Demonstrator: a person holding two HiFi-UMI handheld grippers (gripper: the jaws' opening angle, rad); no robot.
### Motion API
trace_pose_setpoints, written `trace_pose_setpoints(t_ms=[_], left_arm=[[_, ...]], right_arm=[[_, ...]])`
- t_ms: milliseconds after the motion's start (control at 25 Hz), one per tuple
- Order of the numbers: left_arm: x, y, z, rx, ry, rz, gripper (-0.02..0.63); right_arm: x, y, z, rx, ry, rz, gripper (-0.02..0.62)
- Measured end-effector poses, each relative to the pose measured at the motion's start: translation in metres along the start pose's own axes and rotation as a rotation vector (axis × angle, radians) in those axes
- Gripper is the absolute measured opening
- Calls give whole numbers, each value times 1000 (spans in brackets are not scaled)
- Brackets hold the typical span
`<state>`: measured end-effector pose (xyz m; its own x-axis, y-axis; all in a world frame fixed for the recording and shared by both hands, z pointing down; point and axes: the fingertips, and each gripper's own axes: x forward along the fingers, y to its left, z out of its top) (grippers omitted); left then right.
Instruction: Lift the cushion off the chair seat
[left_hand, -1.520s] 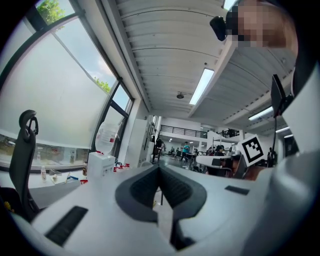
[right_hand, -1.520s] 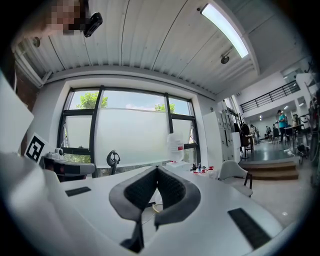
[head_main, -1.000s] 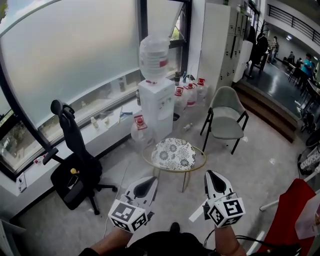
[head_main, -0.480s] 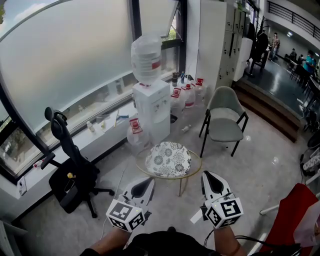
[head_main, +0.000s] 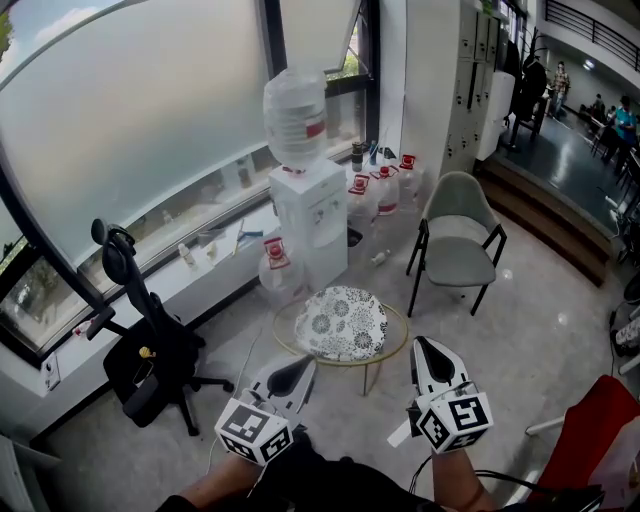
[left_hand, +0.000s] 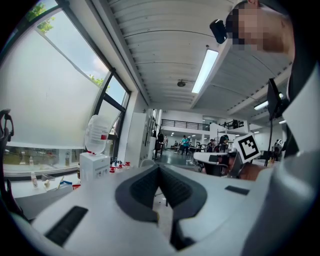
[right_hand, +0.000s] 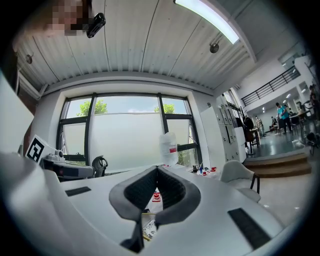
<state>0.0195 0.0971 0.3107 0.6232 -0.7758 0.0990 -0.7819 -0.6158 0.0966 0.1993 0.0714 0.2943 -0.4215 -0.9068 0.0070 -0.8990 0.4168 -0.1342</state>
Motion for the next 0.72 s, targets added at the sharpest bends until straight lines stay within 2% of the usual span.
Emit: trace_pose_setpoints(t_ms=[320, 720], left_arm=[[28, 40, 4, -15, -16, 5, 8], [72, 98, 23, -34, -39, -36, 8]], right_arm=[[46, -7, -9, -7, 30, -2, 8], [114, -14, -3, -26, 47, -35, 8]])
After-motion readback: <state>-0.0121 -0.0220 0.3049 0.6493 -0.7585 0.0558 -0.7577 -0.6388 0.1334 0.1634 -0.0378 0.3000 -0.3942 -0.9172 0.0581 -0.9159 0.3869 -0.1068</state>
